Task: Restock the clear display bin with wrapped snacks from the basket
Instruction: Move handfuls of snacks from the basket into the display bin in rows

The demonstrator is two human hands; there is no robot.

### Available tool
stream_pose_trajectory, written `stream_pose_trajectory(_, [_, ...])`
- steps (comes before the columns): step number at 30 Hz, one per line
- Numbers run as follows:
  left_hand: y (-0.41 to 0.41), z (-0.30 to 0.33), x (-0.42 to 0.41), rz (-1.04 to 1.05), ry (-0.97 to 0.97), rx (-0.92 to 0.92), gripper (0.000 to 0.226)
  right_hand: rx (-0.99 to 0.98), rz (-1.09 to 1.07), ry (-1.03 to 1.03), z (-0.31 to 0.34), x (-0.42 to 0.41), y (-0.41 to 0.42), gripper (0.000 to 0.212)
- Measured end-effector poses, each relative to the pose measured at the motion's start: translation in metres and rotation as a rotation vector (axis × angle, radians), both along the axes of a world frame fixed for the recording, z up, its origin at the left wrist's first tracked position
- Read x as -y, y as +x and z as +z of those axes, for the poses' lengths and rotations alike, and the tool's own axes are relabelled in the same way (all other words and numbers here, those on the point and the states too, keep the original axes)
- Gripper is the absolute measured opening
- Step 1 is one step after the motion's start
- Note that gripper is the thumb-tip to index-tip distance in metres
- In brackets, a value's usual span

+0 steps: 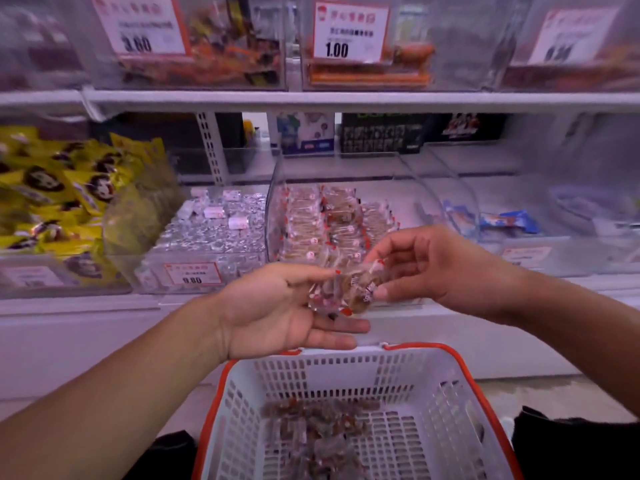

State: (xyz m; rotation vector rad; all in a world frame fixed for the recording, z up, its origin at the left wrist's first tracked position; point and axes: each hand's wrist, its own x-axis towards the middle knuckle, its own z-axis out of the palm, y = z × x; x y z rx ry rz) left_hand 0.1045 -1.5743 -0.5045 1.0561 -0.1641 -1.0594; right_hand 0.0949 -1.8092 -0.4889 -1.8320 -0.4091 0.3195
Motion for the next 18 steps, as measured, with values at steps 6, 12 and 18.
stream_pose_trajectory(6, [0.003,-0.003,0.014,-0.079,-0.014,0.084,0.042,0.123,0.050,0.011,-0.001,0.005,0.006,0.043])
stream_pose_trajectory(12, [0.009,-0.004,0.022,0.004,-0.020,0.106,0.031,0.159,-0.038,0.037,-0.007,0.002,0.009,0.047])
stream_pose_trajectory(18, [0.010,-0.006,0.028,0.045,0.200,0.264,0.028,0.170,-0.048,-0.018,-0.015,-0.005,0.004,0.051])
